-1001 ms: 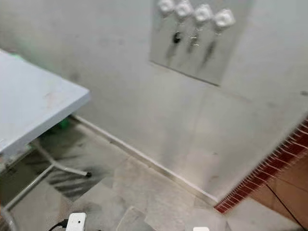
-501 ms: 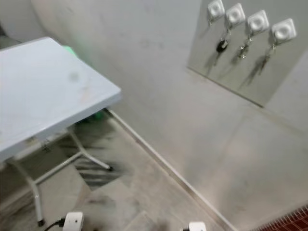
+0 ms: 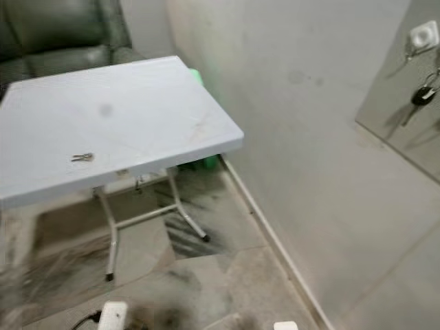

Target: Hang keys on a hook

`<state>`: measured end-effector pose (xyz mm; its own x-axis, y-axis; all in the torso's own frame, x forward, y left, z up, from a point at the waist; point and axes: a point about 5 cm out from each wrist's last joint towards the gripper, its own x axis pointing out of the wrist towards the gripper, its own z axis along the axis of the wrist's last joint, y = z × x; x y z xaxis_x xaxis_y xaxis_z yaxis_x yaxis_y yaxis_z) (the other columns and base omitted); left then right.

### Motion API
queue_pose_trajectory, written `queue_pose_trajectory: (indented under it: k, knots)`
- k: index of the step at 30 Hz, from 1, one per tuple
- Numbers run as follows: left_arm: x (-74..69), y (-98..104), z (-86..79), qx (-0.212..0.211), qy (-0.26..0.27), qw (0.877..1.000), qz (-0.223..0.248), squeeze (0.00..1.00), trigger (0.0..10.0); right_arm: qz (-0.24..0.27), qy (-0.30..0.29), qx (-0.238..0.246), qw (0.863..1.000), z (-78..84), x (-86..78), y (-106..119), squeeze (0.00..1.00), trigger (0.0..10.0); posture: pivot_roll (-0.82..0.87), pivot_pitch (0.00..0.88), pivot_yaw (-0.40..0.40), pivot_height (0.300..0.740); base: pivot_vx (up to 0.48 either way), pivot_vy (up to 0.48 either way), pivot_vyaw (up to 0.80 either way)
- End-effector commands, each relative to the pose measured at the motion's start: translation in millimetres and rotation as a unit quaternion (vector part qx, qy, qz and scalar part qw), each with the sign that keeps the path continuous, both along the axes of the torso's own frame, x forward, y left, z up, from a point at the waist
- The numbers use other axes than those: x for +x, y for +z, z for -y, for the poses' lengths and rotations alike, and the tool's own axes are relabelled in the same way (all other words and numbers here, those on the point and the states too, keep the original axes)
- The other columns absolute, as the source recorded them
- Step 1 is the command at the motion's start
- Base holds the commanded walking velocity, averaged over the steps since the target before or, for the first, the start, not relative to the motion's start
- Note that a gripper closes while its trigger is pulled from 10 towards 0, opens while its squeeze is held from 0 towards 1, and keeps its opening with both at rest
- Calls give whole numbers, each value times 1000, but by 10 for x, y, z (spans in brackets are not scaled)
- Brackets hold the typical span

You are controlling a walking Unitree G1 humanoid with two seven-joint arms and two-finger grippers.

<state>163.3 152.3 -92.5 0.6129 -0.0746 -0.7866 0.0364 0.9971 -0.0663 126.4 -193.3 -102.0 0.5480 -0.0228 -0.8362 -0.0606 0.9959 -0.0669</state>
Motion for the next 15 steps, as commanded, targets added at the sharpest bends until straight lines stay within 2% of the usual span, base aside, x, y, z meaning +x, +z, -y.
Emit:
queue_pose_trajectory:
  k: [1,15]
  knots:
    - [19,8,-83,17,1,1000,-2,0,10000,10,12,1,1000,-67,85,19,0,10000,47,31,-43,740,0,0,800]
    - [131,55,-45,30,-11,999,14,0,10000,5,43,-16,999,-60,128,30,0,10000,53,0,-52,740,0,0,800]
